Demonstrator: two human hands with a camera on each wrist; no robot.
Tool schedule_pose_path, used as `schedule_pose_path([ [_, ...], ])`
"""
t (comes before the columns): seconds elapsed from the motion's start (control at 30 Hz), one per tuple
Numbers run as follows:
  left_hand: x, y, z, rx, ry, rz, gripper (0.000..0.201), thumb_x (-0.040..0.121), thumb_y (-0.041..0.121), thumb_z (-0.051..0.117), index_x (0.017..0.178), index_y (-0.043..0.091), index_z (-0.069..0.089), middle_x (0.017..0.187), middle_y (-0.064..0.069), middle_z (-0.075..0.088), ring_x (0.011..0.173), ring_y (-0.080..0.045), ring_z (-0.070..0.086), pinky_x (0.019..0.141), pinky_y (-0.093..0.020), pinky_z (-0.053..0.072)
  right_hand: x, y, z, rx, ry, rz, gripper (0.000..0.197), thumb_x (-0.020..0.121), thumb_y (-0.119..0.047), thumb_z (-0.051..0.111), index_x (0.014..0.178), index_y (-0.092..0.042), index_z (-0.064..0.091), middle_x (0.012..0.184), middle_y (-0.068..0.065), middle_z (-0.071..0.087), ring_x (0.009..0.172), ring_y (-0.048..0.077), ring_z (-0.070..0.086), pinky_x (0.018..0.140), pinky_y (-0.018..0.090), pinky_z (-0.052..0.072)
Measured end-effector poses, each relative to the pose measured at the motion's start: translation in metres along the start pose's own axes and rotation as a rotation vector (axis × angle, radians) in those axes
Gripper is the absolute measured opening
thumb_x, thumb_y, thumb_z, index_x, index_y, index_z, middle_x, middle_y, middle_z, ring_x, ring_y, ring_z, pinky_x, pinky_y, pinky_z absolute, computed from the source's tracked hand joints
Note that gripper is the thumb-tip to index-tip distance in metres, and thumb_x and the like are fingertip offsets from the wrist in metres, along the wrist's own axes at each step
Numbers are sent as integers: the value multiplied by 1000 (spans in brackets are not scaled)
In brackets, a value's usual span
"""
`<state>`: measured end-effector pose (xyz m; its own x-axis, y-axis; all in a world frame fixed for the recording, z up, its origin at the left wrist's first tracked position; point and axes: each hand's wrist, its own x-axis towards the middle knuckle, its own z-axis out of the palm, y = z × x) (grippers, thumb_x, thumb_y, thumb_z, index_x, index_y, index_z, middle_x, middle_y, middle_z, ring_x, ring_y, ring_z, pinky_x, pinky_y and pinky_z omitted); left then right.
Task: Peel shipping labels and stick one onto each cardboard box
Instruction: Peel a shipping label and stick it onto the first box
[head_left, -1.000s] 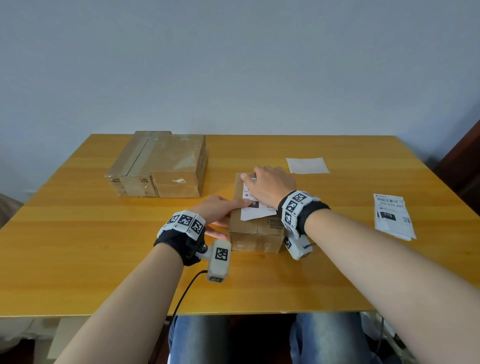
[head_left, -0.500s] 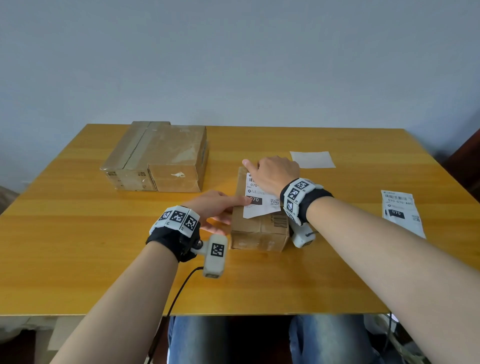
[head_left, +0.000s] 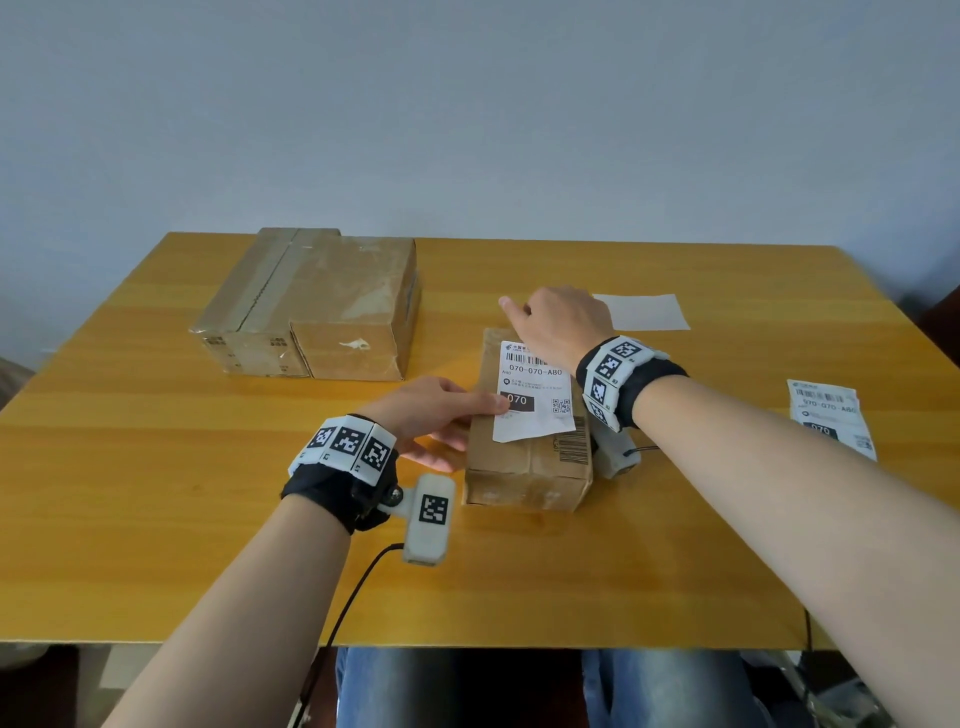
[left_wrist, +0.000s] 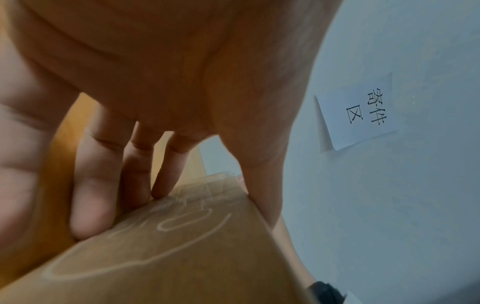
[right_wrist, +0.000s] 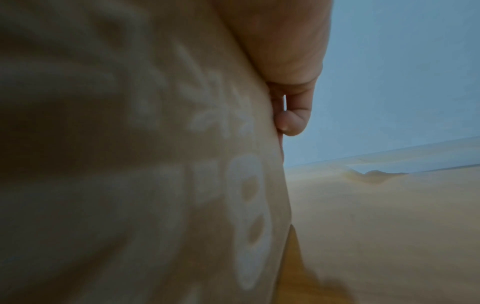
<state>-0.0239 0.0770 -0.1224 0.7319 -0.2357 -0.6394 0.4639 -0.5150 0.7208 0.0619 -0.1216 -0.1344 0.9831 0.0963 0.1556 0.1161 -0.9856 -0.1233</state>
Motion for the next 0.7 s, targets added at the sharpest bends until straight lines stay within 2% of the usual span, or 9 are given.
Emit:
schedule_pose_path([
  [0.1,4,0,-2,12,-2,0,59,75,55,84,116,17,63,104,-4,80,104,-24,75,89,-50,62,5,2,0,32,28,-13,71,106,-57,32,51,-14,44,48,1,46,46,25,48,54,31,40],
  [0.23,7,-1,-3,13,-7,5,63,74,55,85,118,16,62,102,-3,80,101,-24,76,88,-48,62,11,6,3,82,64,-27,71,108,-55,33,52,-12,44,48,3,45,46,26,47,55,34,44],
  [0.37,8,-2,-2,-3,10,10,62,74,55,85,117,16,63,101,-1,80,95,-20,77,84,-49,63,18,13,9,198,91,-48,74,106,-54,28,59,-10,65,60,3,68,57,26,64,70,41,58],
  [0.47,7,-3,-2,-6,22,11,64,73,58,85,117,17,63,99,0,80,96,-20,77,84,-49,63,18,15,6,287,104,-29,69,109,-48,31,60,-18,69,64,-1,71,64,24,67,77,39,56],
  [0.57,3,-2,0,-15,38,8,62,74,58,84,116,17,64,100,1,80,95,-18,77,84,-48,63,14,17,4,352,105,-22,69,110,-47,29,61,-19,70,68,-2,72,68,22,67,81,39,54],
  [0.7,-3,-2,3,-41,51,0,59,75,58,83,115,17,68,102,2,80,94,-16,76,80,-49,64,4,16,-2,383,79,9,71,111,-50,25,69,-19,73,68,-4,70,68,20,66,76,35,50],
])
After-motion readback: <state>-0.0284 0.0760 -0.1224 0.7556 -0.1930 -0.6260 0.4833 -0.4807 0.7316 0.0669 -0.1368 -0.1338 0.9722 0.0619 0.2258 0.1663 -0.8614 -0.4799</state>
